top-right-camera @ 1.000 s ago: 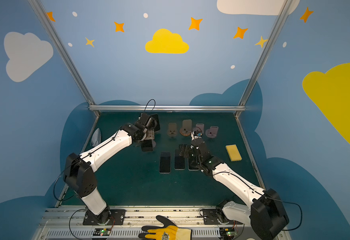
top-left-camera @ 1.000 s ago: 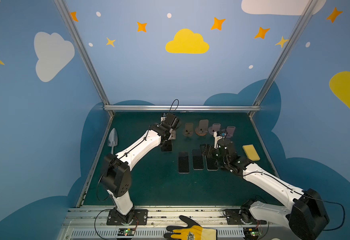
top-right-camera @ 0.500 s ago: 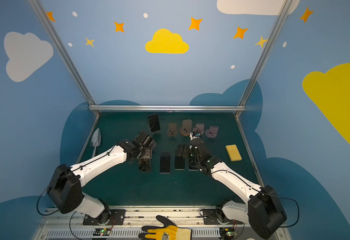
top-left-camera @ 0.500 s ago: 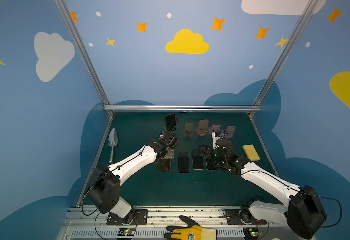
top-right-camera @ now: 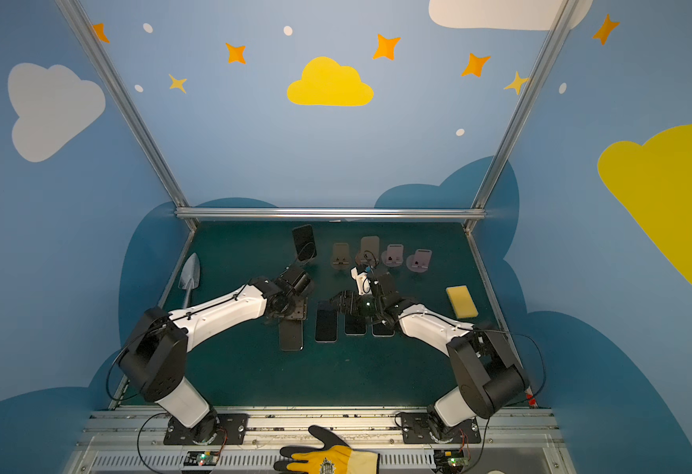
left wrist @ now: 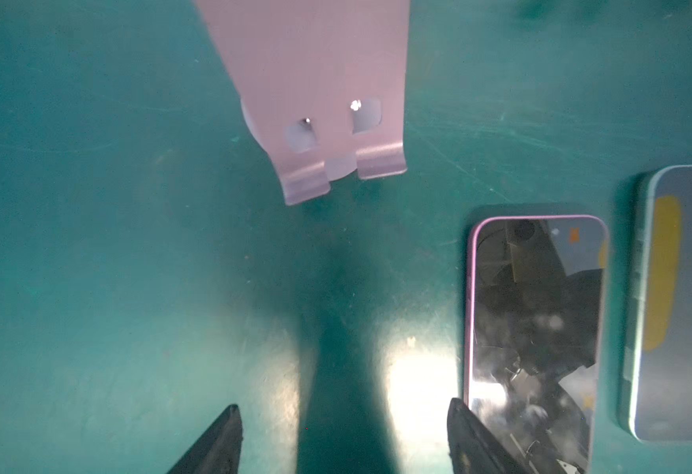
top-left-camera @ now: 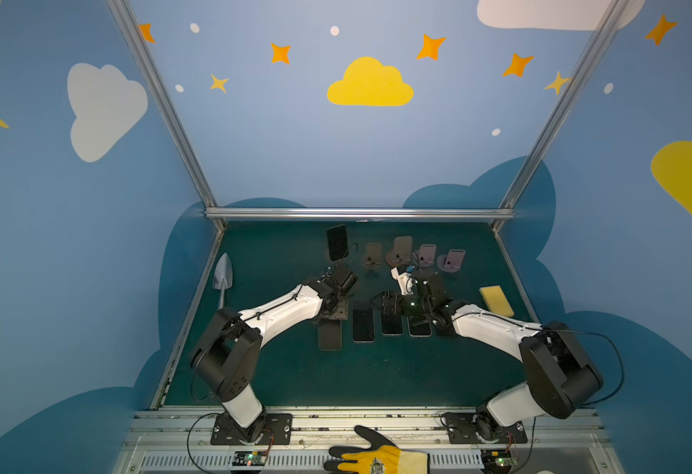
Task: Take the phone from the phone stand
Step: 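Lower the light-blue-edged phone flat beside the purple-edged phone with the left gripper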
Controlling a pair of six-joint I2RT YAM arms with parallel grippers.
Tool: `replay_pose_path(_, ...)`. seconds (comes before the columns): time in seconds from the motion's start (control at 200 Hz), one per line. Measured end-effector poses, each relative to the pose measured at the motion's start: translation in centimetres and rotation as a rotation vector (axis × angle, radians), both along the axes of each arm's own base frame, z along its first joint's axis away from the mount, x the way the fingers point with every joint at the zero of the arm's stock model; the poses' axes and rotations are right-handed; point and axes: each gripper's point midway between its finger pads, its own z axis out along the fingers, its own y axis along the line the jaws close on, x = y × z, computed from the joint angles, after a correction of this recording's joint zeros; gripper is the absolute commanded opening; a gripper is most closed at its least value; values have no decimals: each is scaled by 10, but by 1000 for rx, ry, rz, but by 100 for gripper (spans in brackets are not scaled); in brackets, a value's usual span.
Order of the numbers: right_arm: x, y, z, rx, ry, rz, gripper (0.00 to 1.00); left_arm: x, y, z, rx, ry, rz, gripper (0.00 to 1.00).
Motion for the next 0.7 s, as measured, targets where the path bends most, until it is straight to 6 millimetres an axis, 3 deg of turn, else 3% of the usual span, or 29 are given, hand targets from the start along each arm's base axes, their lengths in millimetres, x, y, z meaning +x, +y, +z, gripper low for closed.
replay_pose_path(0.235, -1, 1, 7, 5, -13, 6, 80, 9, -8, -13, 23, 33, -14, 59)
replay_pose_path(0.481, 8, -13, 1, -80, -22, -70, 80, 20, -11, -31, 54, 39, -4, 58)
replay_pose_path(0.701, 13, -22, 10, -106, -62, -120, 80, 25, -10, -40, 61, 40, 3, 58)
